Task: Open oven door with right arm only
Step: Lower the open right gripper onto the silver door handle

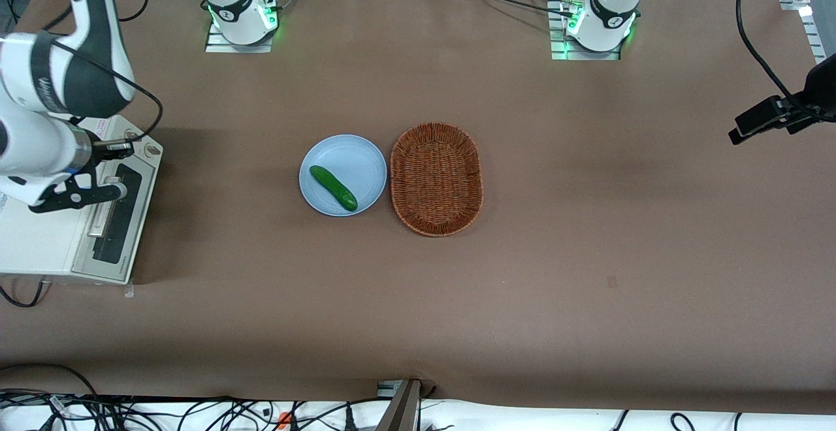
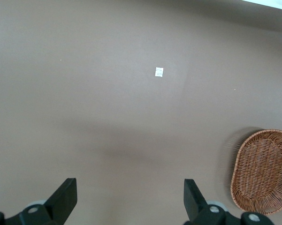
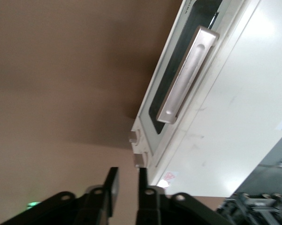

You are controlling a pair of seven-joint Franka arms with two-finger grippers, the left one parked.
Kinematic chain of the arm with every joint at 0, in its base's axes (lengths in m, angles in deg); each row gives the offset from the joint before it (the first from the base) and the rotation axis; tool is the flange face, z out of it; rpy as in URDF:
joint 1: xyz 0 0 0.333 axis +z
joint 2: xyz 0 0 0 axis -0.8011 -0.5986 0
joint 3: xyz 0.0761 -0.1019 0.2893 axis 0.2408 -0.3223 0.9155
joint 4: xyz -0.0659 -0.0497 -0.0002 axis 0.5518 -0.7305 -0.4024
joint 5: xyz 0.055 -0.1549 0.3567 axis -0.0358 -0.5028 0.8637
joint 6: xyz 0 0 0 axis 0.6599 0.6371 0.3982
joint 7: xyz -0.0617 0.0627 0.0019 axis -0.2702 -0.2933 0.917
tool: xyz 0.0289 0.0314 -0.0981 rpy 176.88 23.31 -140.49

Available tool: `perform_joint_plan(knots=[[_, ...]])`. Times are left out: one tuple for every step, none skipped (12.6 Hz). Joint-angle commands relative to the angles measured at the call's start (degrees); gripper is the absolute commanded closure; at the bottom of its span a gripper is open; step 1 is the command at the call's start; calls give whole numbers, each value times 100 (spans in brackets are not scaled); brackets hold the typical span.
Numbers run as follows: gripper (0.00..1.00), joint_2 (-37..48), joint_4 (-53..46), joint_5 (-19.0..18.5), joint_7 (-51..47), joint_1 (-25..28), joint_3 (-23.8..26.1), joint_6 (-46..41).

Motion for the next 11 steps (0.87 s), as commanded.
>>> perform_joint_plan(knots=[[100,-322,-37,-520,-209,165,3,165],[100,-444,-37,-626,-253,166,-5,296],[100,-585,-37,-818,-253,166,-5,446],[100,-734,-37,-1020,-253,157,-5,604],[100,-823,-37,-1135,-253,139,-14,718],[100,-885,-37,-1223,-253,130,-23,763],[100,-911,-37,-1311,-253,130,-23,781],[100,-964,-37,-1373,-253,113,-32,807],[100,-999,-11,-1400,-245,95,-32,860],[100,-1026,-11,-1400,-201,60,-40,860],[100,-1043,-11,-1409,-175,51,-49,860]])
